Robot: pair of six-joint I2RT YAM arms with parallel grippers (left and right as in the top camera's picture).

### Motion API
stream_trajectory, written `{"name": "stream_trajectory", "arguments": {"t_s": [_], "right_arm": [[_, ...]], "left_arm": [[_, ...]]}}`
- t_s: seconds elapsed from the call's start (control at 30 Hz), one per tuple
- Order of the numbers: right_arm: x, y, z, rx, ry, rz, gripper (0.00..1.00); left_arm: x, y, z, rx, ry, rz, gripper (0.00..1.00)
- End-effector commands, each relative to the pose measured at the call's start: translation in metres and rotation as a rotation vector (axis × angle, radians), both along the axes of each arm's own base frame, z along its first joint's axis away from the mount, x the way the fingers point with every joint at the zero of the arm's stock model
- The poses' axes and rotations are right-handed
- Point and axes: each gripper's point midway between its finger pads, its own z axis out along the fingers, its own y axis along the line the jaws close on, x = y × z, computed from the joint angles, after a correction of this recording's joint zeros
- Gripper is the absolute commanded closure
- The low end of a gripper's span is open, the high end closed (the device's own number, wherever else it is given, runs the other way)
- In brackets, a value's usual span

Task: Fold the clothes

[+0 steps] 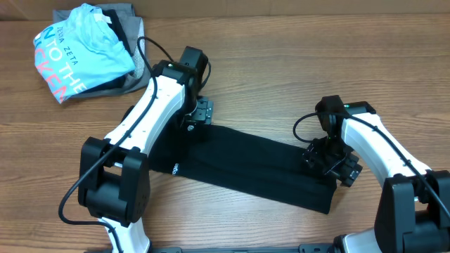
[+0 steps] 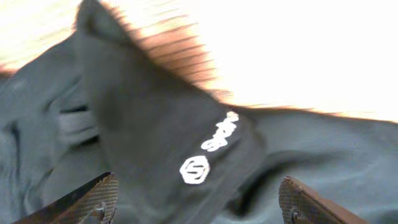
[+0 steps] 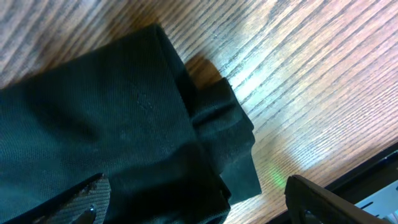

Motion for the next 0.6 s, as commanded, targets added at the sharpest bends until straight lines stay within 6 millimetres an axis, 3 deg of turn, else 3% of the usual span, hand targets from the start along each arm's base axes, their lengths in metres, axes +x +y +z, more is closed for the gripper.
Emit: {"name": "stream_trajectory", "arguments": {"t_s": [0.0, 0.33, 0.57], "right_arm": [[0.003, 0.000, 0.003, -0.002, -0.030, 0.007, 0.06], [0.017, 0.002, 0.000, 0.005, -0.090, 0.008, 0.06], [0.017, 0.003, 0.000, 0.017, -0.087, 0.027, 0.06]], "left_arm": [[-0.001, -0.013, 0.007, -0.066, -0.013, -0.114, 0.15], [-0.006, -0.011, -0.028, -0.033, 0.083, -0.147, 0.19], [-0.009, -0.005, -0.051, 0.009, 0.136, -0.140, 0.23]]}}
